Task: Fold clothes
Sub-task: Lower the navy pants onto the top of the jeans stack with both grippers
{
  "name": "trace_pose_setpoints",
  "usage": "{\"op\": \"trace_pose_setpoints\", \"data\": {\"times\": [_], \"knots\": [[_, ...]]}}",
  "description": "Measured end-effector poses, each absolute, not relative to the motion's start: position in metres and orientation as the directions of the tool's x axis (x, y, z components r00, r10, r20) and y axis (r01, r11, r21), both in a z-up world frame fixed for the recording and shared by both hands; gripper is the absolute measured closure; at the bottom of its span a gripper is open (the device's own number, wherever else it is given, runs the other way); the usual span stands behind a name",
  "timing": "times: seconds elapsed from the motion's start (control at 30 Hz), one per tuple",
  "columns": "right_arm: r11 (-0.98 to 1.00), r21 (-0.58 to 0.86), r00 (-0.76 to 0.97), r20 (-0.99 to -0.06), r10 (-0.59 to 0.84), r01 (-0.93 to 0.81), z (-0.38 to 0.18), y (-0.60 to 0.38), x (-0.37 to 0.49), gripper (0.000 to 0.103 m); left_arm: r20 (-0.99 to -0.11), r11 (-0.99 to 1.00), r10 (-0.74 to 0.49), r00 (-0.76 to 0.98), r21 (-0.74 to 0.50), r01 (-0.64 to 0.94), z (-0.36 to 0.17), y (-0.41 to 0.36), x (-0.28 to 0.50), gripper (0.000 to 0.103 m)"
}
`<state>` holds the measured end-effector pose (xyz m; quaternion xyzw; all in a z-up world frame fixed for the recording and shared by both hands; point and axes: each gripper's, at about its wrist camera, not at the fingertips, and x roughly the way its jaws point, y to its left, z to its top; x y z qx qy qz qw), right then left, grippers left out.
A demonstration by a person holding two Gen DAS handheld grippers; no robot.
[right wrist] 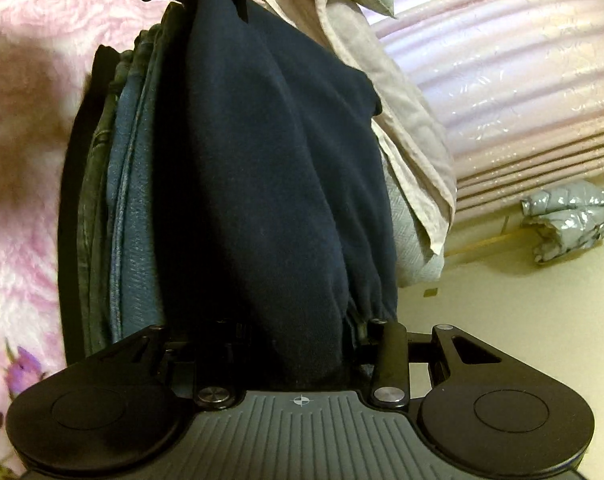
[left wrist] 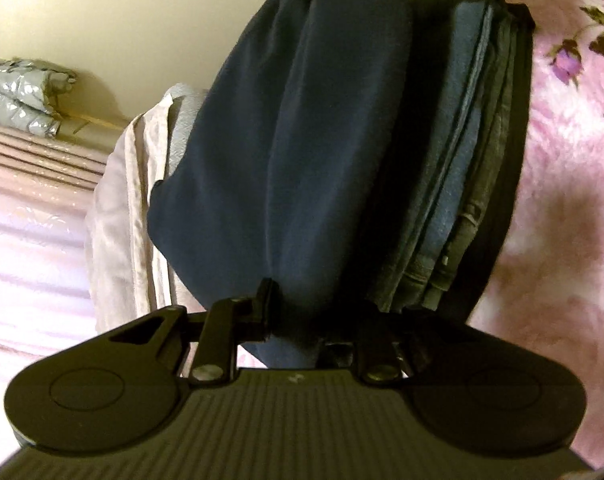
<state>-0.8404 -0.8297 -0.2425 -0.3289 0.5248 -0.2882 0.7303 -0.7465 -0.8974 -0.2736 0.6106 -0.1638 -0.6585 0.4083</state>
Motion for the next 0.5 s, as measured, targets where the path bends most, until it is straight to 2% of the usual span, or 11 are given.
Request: {"op": "trace_pose_setpoints", "data": {"times": [0.13, 0.23, 0.3, 0.5], "knots": [[0.608, -0.793, 0.267, -0.579, -0.770, 0.036, -0.254, -0.836, -0.835, 0.059, -0.679, -0.628, -0.729, 0.082, 0.712, 0.316, -0.279, -0.904, -0.749, 0.083], [0.610, -0.792, 0.263, -0.586, -0.767, 0.016, -0.259, -0.835, -0.837, 0.050, -0.671, -0.619, -0.737, 0.079, 0.717, 0.320, -0.279, -0.898, -0.747, 0.079], [0.616, -0.788, 0.257, -0.592, -0.764, 0.015, -0.260, -0.830, -0.842, 0.039, -0.669, -0.614, -0.739, 0.078, 0.717, 0.331, -0.274, -0.891, -0.745, 0.078], [0.627, -0.778, 0.232, -0.603, -0.763, 0.040, -0.254, -0.819, -0.855, 0.038, -0.667, -0.609, -0.741, 0.075, 0.715, 0.344, -0.262, -0.872, -0.732, 0.072]]}}
